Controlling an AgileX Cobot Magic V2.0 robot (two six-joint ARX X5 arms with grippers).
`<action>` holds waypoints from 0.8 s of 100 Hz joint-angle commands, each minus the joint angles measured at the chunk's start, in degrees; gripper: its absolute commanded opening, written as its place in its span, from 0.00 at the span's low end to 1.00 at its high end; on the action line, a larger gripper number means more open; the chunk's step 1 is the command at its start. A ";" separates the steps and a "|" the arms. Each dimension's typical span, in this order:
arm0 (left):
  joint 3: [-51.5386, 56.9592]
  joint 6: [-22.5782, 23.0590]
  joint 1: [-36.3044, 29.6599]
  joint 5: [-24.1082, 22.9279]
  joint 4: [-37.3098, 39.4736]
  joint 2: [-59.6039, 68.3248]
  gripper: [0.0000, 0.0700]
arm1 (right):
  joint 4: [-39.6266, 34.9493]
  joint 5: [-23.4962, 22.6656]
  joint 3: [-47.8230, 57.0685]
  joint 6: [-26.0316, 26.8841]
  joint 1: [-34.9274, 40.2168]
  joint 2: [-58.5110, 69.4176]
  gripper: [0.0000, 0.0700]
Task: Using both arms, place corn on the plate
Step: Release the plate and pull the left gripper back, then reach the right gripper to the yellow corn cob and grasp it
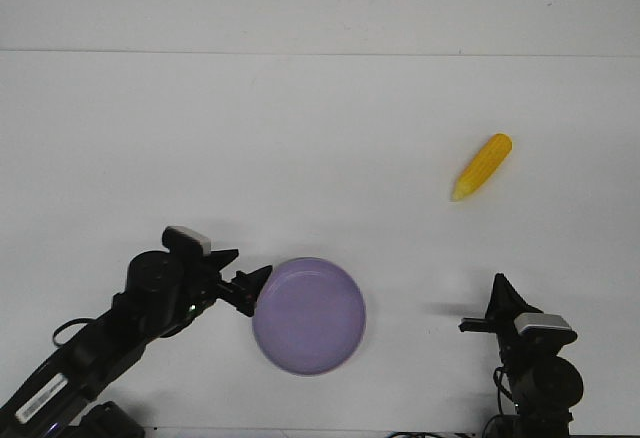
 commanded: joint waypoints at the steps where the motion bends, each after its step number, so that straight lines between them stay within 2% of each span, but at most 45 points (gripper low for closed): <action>1: 0.24 0.98 -0.24 -1.68 -2.60 -4.90 0.72 | -0.13 0.22 4.70 5.05 0.02 0.22 0.02; 9: 0.13 2.49 -0.24 -4.26 -6.60 -11.43 0.72 | -3.50 1.81 10.49 5.90 0.02 2.54 0.03; 13: -0.17 2.89 -0.24 -5.31 -8.76 -14.29 0.72 | -5.49 1.97 13.79 4.94 0.02 4.68 0.08; 16: -0.55 2.86 -0.24 -5.79 -10.19 -16.33 0.72 | -6.78 1.97 16.24 4.11 0.04 6.88 0.17; 24: -1.53 2.16 -0.24 -6.91 -13.75 -20.87 0.72 | -9.53 1.97 22.43 2.23 0.04 14.64 0.58; 28: -1.75 1.51 -0.24 -7.91 -15.39 -22.51 0.72 | -10.62 1.95 25.46 2.05 0.04 19.34 0.72; 40: -1.79 1.51 -0.24 -8.72 -17.68 -25.31 0.72 | -13.49 1.57 34.45 2.05 0.04 34.91 0.85; 48: -1.79 1.60 -0.24 -8.72 -18.27 -25.59 0.72 | -15.10 1.60 41.00 2.56 0.02 46.60 0.99; 69: -1.79 3.19 -0.24 -8.72 -20.39 -25.16 0.71 | -20.37 1.68 60.24 4.13 0.02 75.25 1.00; 80: -1.79 3.56 -0.24 -8.81 -20.96 -25.16 0.71 | -23.08 3.63 69.72 6.08 0.02 87.23 1.00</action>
